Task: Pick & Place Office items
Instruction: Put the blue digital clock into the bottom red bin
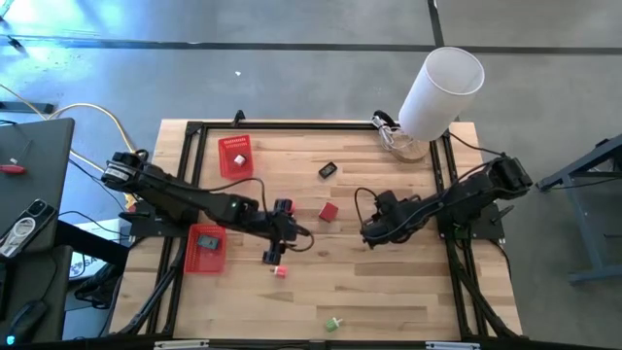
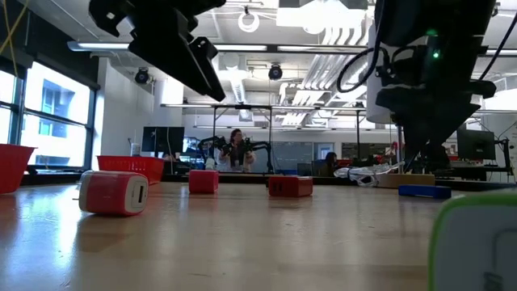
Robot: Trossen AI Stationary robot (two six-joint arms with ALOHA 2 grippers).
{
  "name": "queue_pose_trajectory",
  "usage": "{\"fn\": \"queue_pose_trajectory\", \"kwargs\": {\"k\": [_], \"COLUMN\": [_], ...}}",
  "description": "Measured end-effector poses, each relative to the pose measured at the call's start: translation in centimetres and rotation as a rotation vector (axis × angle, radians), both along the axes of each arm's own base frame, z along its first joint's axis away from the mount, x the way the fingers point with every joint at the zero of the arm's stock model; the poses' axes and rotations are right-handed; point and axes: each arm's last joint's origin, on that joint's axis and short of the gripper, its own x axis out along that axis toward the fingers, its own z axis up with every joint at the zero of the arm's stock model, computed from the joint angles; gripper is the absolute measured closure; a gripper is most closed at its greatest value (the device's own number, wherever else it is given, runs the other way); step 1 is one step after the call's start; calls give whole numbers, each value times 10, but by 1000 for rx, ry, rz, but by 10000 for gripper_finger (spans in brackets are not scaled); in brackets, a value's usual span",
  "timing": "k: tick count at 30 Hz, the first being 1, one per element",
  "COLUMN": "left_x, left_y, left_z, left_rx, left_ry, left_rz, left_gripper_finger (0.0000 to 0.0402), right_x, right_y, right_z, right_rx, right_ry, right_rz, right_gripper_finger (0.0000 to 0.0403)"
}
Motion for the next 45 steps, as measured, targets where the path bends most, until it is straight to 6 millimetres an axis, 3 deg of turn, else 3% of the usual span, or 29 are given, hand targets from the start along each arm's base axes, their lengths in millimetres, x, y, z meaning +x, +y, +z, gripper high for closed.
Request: {"fn": "queue_pose_trajectory", "kwargs": {"k": [7,13,39,45], "left_x": [-3,-3,-3,-3], "left_y": [-9,-9,-9,-9], "left_z": [-1,-1,-1,-1], "left_rx": [3,8,8,5], "left_ry": [9,8,7,7], "left_rz": [-30,-37,-37,-34], "left_gripper_finger": [184,184,183,183], "right_x": [-15,-10,-18,-16], "right_y": [-7,-7,-32,-31], "right_z": [-21,-29,-60,-60], "right_rx": [101,86,125,156], "right_ry": [143,59,-17,-44], "right_rz": [44,67,11,5], "right_gripper_finger": [167,167,167,202]}}
